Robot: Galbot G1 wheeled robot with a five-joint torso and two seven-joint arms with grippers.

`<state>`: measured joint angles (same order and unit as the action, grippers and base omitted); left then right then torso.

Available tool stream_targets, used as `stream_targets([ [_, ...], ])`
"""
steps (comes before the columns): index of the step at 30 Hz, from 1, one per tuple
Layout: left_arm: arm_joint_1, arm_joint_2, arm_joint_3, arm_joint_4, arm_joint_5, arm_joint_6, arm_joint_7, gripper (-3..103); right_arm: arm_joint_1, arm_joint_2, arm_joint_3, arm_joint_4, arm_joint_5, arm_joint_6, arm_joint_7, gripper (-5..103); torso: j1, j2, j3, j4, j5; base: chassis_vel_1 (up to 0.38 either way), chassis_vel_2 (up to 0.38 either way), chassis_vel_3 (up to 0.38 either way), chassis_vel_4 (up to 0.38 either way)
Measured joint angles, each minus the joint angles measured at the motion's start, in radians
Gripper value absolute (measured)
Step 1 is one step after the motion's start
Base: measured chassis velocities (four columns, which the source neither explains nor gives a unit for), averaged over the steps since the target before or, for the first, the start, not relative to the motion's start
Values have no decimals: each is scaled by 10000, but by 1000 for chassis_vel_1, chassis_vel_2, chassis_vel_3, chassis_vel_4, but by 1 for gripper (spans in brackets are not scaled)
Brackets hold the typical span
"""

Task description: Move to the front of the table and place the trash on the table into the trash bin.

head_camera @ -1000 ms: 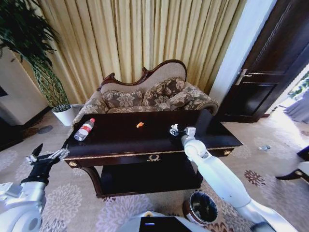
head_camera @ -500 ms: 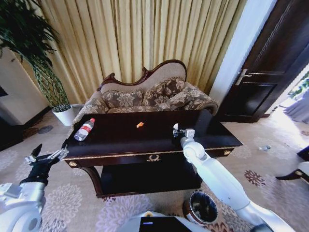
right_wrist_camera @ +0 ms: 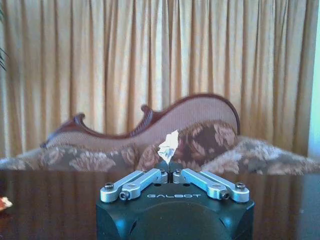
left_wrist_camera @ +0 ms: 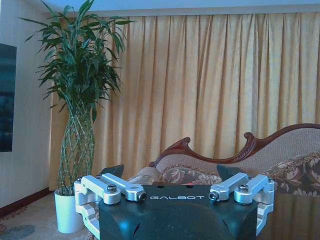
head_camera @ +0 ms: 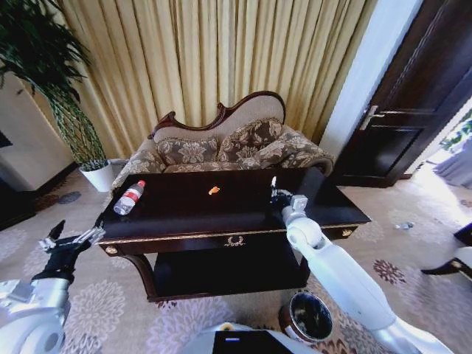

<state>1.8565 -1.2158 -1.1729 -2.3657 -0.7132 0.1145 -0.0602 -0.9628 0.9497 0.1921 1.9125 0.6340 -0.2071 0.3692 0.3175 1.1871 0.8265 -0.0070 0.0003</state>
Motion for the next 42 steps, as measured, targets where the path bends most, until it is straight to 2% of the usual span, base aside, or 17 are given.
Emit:
stream_targets([
  [5,-39,232,-57,68,-118,0,10,100,-883,-164,680,390,39,344,-647,1,0,0,0,-1,0,0,0,0,0],
  [13,-275,556,-8,76,-331,117,-6,100,-1544,-163,1276,816,309,392,-736,1,0,0,0,0,0,0,0,0,0],
  [29,-339,599,-32,275,-418,155,-22,100,-1707,5,1185,958,217,389,-579,1,2,-1,1,0,0,40,-42,-39,41],
  [42,-415,578,39,319,-363,139,-12,100,-1858,67,1213,927,76,504,-639,1,-3,2,-2,2,-2,207,-208,-203,201],
])
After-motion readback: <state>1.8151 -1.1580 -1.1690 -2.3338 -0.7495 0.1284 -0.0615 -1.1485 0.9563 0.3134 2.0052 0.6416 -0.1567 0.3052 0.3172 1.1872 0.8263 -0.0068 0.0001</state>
